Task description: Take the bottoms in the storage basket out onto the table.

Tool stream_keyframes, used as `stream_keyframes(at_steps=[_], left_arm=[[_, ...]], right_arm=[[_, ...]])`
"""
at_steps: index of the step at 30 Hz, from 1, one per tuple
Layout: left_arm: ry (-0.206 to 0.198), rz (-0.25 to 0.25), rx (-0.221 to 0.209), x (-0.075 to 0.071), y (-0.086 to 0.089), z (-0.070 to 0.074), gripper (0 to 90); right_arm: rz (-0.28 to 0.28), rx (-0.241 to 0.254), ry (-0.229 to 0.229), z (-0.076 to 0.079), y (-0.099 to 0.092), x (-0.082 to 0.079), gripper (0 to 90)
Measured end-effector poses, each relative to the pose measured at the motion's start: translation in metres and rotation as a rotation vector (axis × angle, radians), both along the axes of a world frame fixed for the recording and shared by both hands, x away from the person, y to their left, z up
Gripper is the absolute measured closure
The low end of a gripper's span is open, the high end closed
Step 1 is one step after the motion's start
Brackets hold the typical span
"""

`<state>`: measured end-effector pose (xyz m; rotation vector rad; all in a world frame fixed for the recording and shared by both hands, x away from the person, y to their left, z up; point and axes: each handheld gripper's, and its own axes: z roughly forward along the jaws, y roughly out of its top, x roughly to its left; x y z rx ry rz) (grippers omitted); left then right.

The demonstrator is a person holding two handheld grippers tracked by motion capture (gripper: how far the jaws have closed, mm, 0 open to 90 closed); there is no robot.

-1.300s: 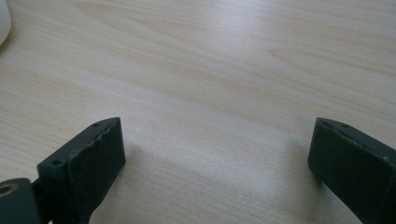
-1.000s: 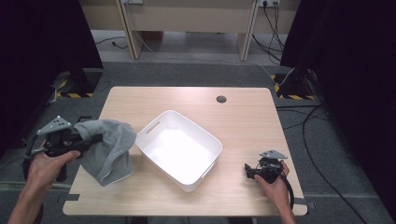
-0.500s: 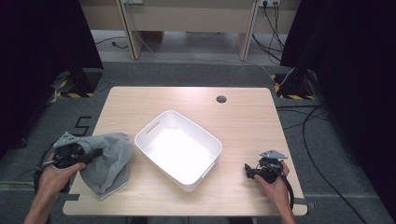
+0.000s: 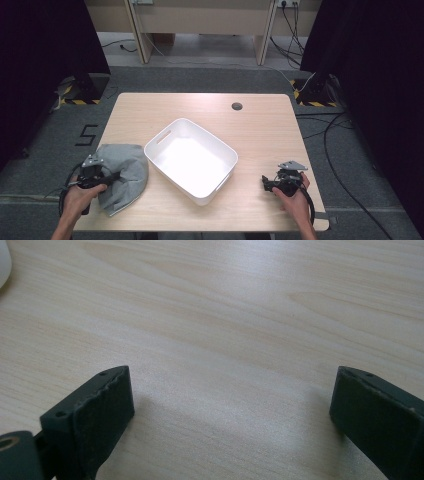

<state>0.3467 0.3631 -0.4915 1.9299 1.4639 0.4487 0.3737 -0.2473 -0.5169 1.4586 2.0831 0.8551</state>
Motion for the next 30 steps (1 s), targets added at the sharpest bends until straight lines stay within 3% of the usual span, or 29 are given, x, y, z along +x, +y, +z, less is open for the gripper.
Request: stream_keyframes(at_steps=[3, 5, 6, 8, 11, 14, 16, 18, 22, 24, 27, 29, 30], left_arm=[[0.005, 0.006, -0.005, -0.001, 0.0, 0.001, 62.3], [0.01, 0.012, -0.031, -0.003, 0.0, 0.005, 59.2], [0.009, 0.023, -0.055, -0.005, 0.0, 0.01, 50.9], [0.006, 0.032, -0.062, -0.007, 0.001, 0.014, 41.8], [-0.037, 0.039, -0.074, -0.015, -0.001, 0.028, 34.1], [-0.102, 0.05, -0.01, -0.026, -0.007, 0.048, 29.1], [-0.123, 0.054, -0.008, -0.029, -0.01, 0.052, 28.1], [-0.172, 0.062, -0.036, -0.036, -0.015, 0.063, 27.1], [-0.177, 0.054, 0.018, -0.042, -0.024, 0.069, 25.5], [-0.179, 0.044, 0.018, -0.044, -0.026, 0.071, 25.1], [-0.203, 0.012, -0.015, -0.052, -0.035, 0.077, 24.8], [-0.22, -0.012, -0.073, -0.056, -0.04, 0.08, 24.8], [-0.217, -0.023, -0.067, -0.058, -0.042, 0.081, 24.8]], right_arm=[[0.0, 0.0, 0.0, 0.0, 0.0, 0.0, 4.7], [0.0, 0.0, 0.0, 0.0, 0.0, 0.0, 4.7], [0.001, 0.0, 0.0, 0.0, 0.0, 0.0, 4.7], [0.0, 0.0, 0.0, 0.0, 0.0, 0.0, 4.7], [0.0, 0.0, 0.0, 0.0, 0.0, 0.0, 4.7], [-0.001, -0.001, -0.001, 0.0, 0.0, 0.0, 4.8], [0.0, -0.001, -0.001, 0.0, 0.0, 0.0, 4.8], [-0.003, 0.0, 0.0, 0.0, 0.0, 0.0, 4.7], [-0.004, 0.001, 0.0, 0.0, 0.0, 0.0, 4.7], [-0.004, 0.001, 0.0, 0.0, 0.0, 0.0, 4.8], [-0.005, 0.001, 0.0, 0.0, 0.0, 0.0, 4.7], [-0.005, 0.002, 0.001, 0.0, 0.001, 0.0, 4.7], [-0.003, 0.002, 0.0, 0.0, 0.001, 0.0, 4.7]])
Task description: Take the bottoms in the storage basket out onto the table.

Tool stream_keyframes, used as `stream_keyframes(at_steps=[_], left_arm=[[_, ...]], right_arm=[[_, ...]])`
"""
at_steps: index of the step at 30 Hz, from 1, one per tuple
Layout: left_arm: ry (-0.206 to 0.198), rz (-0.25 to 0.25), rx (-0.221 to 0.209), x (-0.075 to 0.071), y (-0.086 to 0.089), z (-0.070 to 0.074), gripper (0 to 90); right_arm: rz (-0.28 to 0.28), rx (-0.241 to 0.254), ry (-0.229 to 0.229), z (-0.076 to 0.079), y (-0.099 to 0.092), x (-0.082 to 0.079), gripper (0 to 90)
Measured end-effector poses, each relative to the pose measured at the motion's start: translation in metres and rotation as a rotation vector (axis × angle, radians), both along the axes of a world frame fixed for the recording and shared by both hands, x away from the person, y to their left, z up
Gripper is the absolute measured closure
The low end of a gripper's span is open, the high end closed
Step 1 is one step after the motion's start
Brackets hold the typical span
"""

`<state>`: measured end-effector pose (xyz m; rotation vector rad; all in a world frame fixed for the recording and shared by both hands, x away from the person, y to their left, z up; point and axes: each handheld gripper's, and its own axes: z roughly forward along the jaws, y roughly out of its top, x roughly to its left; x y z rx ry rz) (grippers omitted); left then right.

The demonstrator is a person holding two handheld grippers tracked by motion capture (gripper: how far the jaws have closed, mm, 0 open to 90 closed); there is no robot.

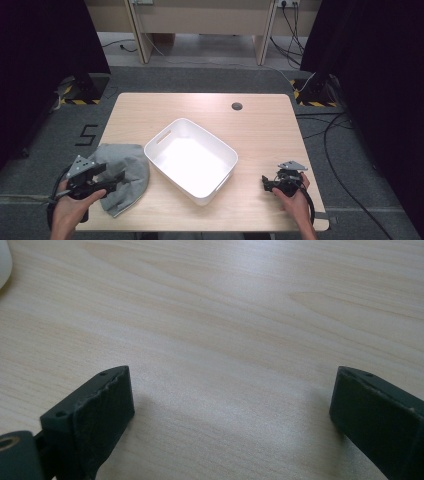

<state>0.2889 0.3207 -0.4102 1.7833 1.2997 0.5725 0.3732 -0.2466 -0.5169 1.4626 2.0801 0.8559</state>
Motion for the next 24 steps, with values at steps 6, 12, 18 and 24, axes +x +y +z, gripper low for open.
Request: stream_keyframes(at_steps=[6, 12, 18, 24], left_arm=[[-0.012, -0.054, 0.0, -0.006, -0.014, 0.0, 24.7], [-0.009, -0.073, -0.021, -0.001, -0.023, -0.009, 23.5], [0.004, -0.117, -0.029, 0.0, -0.036, -0.017, 23.5], [0.018, -0.141, -0.028, 0.003, -0.049, -0.026, 22.8]], right_arm=[[0.004, 0.001, 0.001, 0.0, 0.0, 0.0, 4.8], [0.011, -0.002, -0.002, 0.0, 0.0, -0.001, 4.8], [0.013, -0.003, -0.002, 0.0, 0.001, -0.001, 4.7], [0.015, -0.003, -0.001, 0.0, 0.001, -0.001, 4.7]])
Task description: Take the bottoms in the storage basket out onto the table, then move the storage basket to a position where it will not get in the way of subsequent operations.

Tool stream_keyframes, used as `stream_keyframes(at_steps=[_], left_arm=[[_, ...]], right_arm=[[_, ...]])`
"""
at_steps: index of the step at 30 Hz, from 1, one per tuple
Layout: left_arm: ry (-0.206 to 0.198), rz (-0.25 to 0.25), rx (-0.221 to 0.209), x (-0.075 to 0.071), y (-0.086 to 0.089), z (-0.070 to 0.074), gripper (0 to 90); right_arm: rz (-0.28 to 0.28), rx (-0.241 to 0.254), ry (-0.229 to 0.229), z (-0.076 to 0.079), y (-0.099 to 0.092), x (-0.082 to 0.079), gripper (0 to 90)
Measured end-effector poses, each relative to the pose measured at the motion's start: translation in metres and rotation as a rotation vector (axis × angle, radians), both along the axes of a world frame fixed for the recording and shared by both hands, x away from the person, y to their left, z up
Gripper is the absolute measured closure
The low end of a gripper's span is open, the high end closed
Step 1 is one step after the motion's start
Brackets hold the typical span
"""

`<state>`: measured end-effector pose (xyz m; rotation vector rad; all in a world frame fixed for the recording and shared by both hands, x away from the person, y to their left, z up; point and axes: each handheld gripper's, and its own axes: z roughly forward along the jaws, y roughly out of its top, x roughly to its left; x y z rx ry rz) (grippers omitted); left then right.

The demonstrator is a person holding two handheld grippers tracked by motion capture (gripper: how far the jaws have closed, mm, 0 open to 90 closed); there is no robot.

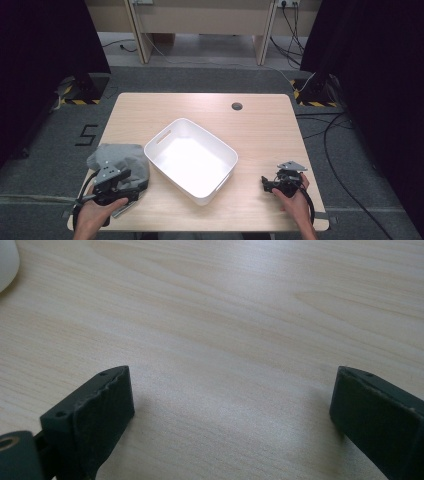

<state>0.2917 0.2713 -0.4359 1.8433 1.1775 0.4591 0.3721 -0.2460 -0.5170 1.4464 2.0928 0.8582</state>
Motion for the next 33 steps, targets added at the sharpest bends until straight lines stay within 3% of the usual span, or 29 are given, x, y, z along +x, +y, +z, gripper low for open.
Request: stream_keyframes(at_steps=[11, 21, 33], left_arm=[[0.052, -0.069, -0.01, 0.009, -0.028, -0.023, 22.4], [0.079, -0.079, -0.015, 0.014, -0.04, -0.04, 21.8], [0.089, -0.075, -0.036, 0.017, -0.055, -0.051, 21.8]], right_arm=[[0.001, 0.0, 0.0, 0.0, 0.0, 0.0, 4.7], [0.0, 0.0, 0.0, 0.0, 0.0, 0.0, 4.7], [0.001, -0.001, 0.0, 0.0, 0.0, 0.0, 4.7]])
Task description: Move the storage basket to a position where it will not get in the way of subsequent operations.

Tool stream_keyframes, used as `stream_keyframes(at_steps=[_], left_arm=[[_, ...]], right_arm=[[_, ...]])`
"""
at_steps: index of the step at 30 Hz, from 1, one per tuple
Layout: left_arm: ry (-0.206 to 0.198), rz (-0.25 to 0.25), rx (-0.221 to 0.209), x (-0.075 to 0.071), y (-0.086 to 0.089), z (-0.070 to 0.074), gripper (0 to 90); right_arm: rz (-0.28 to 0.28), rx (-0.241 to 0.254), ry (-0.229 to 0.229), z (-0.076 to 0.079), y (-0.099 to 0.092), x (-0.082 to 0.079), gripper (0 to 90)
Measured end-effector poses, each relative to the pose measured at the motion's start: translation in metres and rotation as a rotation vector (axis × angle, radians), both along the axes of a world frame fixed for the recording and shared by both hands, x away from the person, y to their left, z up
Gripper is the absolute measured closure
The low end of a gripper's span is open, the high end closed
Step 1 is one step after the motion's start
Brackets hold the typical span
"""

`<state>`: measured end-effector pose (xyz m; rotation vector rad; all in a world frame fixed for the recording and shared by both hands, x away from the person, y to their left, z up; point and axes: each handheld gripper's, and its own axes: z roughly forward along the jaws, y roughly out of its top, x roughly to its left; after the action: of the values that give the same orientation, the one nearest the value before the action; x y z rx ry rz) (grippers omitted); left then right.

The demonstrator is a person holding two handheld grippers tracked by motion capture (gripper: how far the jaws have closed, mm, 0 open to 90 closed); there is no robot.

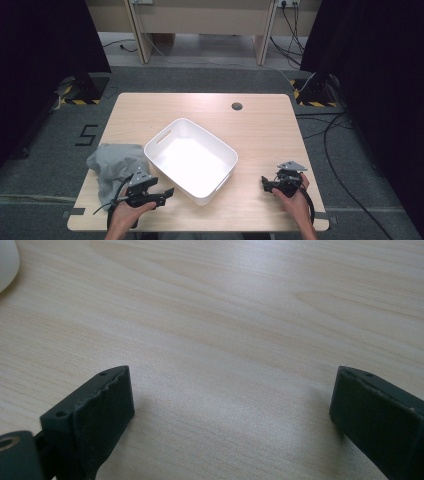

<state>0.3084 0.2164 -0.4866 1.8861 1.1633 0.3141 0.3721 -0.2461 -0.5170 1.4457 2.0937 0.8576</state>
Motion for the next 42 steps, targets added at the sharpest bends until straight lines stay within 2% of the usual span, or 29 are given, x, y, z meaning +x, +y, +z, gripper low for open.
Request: stream_keyframes(at_steps=[5, 9, 15, 17, 19, 21, 22, 24, 25, 28, 29, 30, 34, 36, 37, 39, 42], left_arm=[[0.012, -0.027, 0.006, -0.002, -0.014, -0.004, 25.5], [0.006, -0.031, -0.014, -0.002, -0.023, -0.004, 32.4], [0.0, -0.046, -0.022, 0.002, -0.041, -0.007, 35.2], [-0.004, -0.046, -0.018, 0.006, -0.047, -0.007, 35.3], [-0.012, -0.056, -0.003, 0.019, -0.06, -0.005, 35.4], [-0.014, -0.053, -0.008, 0.023, -0.063, -0.004, 35.7], [-0.011, -0.055, -0.015, 0.03, -0.07, -0.003, 35.6], [-0.01, -0.057, -0.013, 0.033, -0.073, -0.003, 35.5], [-0.01, -0.064, -0.02, 0.039, -0.08, -0.002, 35.4], [-0.016, -0.082, -0.026, 0.046, -0.088, -0.003, 36.0], [-0.016, -0.082, -0.026, 0.046, -0.088, -0.003, 36.7], [-0.016, -0.086, -0.044, 0.049, -0.088, -0.004, 37.4], [-0.037, -0.072, -0.025, 0.049, -0.08, -0.003, 37.3], [-0.05, -0.04, -0.029, 0.05, -0.069, 0.0, 36.5], [-0.06, -0.002, -0.038, 0.053, -0.056, 0.003, 36.1], [-0.063, 0.031, -0.039, 0.056, -0.045, 0.004, 35.8], [-0.068, 0.055, -0.033, 0.057, -0.036, 0.004, 34.6]], right_arm=[[0.0, 0.0, 0.0, 0.0, 0.0, 0.0, 4.8], [0.0, 0.0, -0.001, 0.0, 0.0, 0.0, 4.7], [-0.001, 0.001, -0.001, 0.0, 0.001, 0.0, 4.7], [-0.004, 0.004, 0.001, 0.0, 0.001, 0.0, 4.7], [-0.004, 0.004, 0.0, 0.0, 0.001, 0.0, 4.7], [-0.004, 0.004, 0.0, 0.0, 0.001, 0.0, 4.7], [-0.005, 0.004, 0.0, 0.0, 0.002, 0.0, 4.7], [-0.006, 0.005, 0.0, 0.0, 0.002, 0.001, 4.7], [-0.005, 0.004, 0.001, 0.0, 0.002, 0.001, 4.7], [-0.005, 0.004, 0.002, 0.0, 0.002, 0.001, 4.7], [-0.005, 0.004, 0.002, 0.0, 0.002, 0.001, 4.7], [-0.005, 0.003, 0.002, 0.0, 0.002, 0.001, 4.7], [-0.001, 0.003, 0.0, 0.0, 0.002, 0.001, 4.7], [0.007, 0.005, 0.002, 0.0, 0.003, 0.0, 5.4], [0.016, 0.002, -0.003, 0.0, 0.003, -0.001, 7.3], [0.031, 0.014, -0.012, 0.001, 0.004, -0.003, 13.8], [0.051, 0.014, -0.01, 0.002, 0.008, -0.006, 16.0]])
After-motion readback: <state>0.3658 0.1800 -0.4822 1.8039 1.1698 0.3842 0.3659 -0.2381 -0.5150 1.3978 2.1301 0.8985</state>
